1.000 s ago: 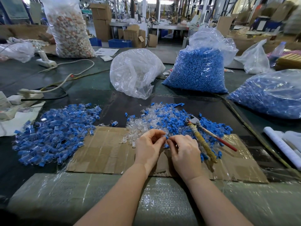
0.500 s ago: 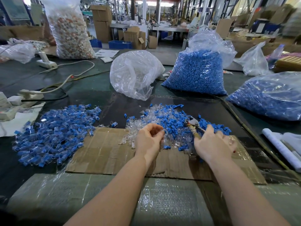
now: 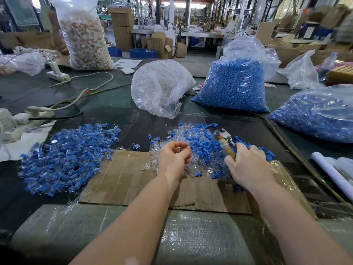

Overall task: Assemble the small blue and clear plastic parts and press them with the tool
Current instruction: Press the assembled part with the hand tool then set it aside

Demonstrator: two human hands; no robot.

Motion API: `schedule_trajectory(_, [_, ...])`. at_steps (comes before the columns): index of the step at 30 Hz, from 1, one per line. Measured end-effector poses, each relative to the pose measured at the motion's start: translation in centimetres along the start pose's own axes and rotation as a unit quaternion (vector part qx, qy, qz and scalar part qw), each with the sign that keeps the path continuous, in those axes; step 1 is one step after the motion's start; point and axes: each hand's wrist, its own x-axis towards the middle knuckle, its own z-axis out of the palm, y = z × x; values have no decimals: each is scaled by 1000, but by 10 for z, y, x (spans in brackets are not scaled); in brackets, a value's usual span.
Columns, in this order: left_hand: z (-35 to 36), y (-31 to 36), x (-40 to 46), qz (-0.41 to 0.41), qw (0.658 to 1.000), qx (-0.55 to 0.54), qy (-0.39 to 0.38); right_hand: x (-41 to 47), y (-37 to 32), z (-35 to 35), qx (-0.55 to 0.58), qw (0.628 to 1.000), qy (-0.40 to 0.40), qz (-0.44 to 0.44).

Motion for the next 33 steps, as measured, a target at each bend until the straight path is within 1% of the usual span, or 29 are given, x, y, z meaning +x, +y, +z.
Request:
schedule_trajectory(1, [0,1,2,-6,1000,-6,1,-1,-3,-4,44,998,-9,-34])
schedule_trajectory(2, [-1,1,4,-12,1000,-13,2,-3,-7,-9,100,992,-37,-62])
schedule_trajectory(3, [-1,2,5,-17,1000,-22,3,-4,-11,-14,165,980,-82,-77])
schedule_trajectory(5, [-1,2,8,-22,999,-35,7,-9,-18,-23,291,937,-177,-77])
schedule_trajectory(6, [-2,3,9,-23,999,-36,9,-10,-20,-26,321,920,-213,-70])
schedule_trajectory(8, [-4,4,11,-26,999,-36,14,-14,-22,-31,342,902,-257,-58])
schedule_trajectory(11, [-8,6,11,-30,999,-36,19,-13,-20,-33,366,878,-303,-47])
schedule_trajectory(13, [-10,7,12,-33,999,-35,24,-10,-18,-31,362,871,-330,-46])
schedule_trajectory(15, [-11,8,12,-38,998,-32,23,-10,-17,-30,340,876,-339,-42])
schedule_trajectory(18, [-10,9,12,-40,998,-31,23,-10,-19,-28,317,888,-332,-35])
schedule_trajectory(23, [-11,9,15,-48,998,-30,33,-14,-23,-26,321,884,-339,-31])
schedule_trajectory(33, [-14,8,17,-64,997,-17,42,-16,-27,-30,290,893,-335,-79])
